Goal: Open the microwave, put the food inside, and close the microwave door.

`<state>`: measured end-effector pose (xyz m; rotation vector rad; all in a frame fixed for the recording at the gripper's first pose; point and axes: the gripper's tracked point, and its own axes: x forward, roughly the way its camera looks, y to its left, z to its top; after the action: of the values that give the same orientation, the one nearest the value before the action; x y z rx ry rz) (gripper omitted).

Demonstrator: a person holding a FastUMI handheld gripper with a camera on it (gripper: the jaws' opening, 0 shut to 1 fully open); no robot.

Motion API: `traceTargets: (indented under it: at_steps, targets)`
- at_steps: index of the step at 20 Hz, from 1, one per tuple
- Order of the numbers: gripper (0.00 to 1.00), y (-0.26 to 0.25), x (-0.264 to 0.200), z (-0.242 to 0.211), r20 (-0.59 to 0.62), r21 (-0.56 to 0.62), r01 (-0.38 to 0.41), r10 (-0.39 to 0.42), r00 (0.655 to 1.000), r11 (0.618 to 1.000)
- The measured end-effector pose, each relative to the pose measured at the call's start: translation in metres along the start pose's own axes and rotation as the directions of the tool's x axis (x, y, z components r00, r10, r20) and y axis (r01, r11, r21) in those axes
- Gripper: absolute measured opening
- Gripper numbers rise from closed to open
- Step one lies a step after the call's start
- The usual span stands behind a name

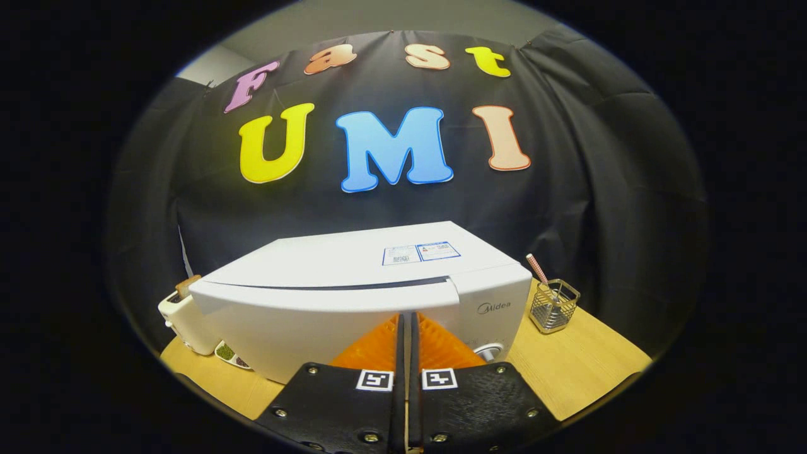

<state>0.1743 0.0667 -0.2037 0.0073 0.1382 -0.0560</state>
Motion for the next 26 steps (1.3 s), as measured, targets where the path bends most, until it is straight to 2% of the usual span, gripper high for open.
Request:
traceTargets:
  at_steps: [4,5,7,9,12,14,15,16,17,18,19,23,26]
  targets:
    - [0.02,-0.005,0.014,0.003,-0.010,0.031,-0.007,0.007,1.000,1.000]
    - [0.05,-0.004,0.013,0.001,-0.012,0.025,-0.015,0.016,1.000,1.000]
    - [0.04,-0.005,0.015,0.002,0.006,-0.038,-0.025,0.025,1.000,0.999]
    - [0.03,-0.003,0.013,0.004,0.007,-0.052,-0.041,0.042,0.999,0.998]
    - [0.11,0.004,0.008,0.009,0.000,-0.027,-0.083,0.083,0.997,0.996]
    - [0.29,0.003,-0.002,0.019,0.016,-0.035,-0.075,0.076,0.997,0.997]
    - [0.46,0.003,-0.012,0.024,0.017,-0.042,-0.070,0.071,0.997,0.997]
    - [0.56,0.006,-0.020,0.031,0.026,-0.035,-0.069,0.070,0.997,0.997]
    - [0.83,0.007,-0.034,0.044,0.044,-0.026,-0.059,0.060,0.997,0.998]
    - [0.94,0.007,-0.049,0.058,0.062,-0.017,-0.053,0.054,0.997,0.998]
    - [0.98,0.010,-0.066,0.074,0.077,-0.011,-0.053,0.054,0.996,0.999]
    - [0.98,0.025,-0.132,0.159,0.145,-0.041,-0.103,0.107,0.984,0.994]
    - [0.98,0.026,-0.171,0.217,0.172,-0.013,-0.100,0.101,0.980,0.995]
